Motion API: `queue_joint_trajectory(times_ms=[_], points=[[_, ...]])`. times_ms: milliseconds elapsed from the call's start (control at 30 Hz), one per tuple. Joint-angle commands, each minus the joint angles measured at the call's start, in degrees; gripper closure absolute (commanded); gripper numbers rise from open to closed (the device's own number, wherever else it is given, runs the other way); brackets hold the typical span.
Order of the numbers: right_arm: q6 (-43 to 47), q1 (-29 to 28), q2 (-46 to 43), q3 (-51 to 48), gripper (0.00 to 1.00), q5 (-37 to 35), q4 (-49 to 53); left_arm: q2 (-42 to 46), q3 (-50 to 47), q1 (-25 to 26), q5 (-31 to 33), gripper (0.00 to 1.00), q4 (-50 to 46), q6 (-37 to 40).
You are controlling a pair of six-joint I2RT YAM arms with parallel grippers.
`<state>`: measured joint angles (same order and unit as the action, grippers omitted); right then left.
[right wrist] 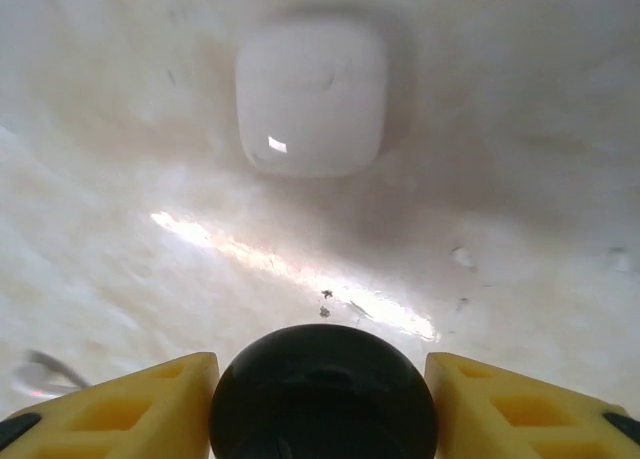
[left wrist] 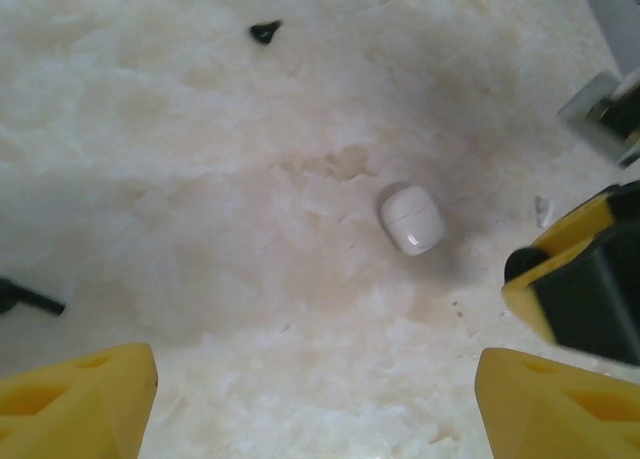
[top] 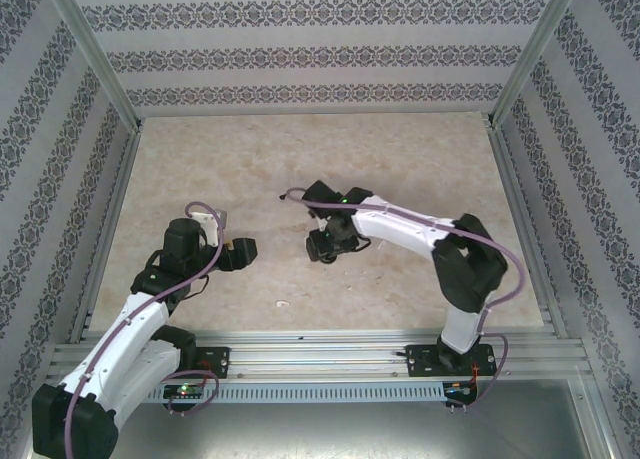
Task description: Insert the wireless bluetooth earbuds into the charging case
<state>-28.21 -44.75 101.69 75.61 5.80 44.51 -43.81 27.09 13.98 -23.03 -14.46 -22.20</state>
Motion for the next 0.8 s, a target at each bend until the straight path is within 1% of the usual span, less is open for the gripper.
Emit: queue_joint_trajectory(times_ms=[0,33,167,267,400,500,600,667,767], points=[[-8.3,1.9,-6.9,1.7,0.45,-0.1,-2.2,1.7,1.8,4.1,-1.9,0.2,11.3,2.5],[-9.9,2.5,-8.6,1.8,0.45,0.4,-3.2,1.9,1.8,5.9,-1.0,0.21,13.7,3.1],[-17.3,4.8,-15.1,1.1,0.45,3.6,-10.6,0.4,1.5,14.6,7.3,0.21,24.7,6.8],[-21.3,5.1,-18.0,2.1,0.45,3.9,-13.4,-3.1,1.0,20.1,12.3,0.2,34.6,10.3],[-26.6,5.2,-21.3,1.8,0.45,4.7,-18.7,-9.7,2.9,26.2,17.0,0.2,44.6,13.6],[-30.8,5.4,-23.2,0.4,0.44,5.7,-23.0,-14.0,4.6,28.2,18.4,0.2,51.9,13.0],[-33.4,5.4,-24.5,-0.5,0.44,6.6,-25.7,-17.2,6.5,28.3,18.7,0.21,56.6,11.4],[-34.2,5.1,-25.0,-0.5,0.44,6.8,-26.0,-18.6,8.5,28.3,17.8,0.22,56.7,11.1],[-35.5,4.9,-25.9,-1.6,0.43,6.7,-27.5,-20.5,10.9,28.3,16.8,0.26,56.5,11.3]])
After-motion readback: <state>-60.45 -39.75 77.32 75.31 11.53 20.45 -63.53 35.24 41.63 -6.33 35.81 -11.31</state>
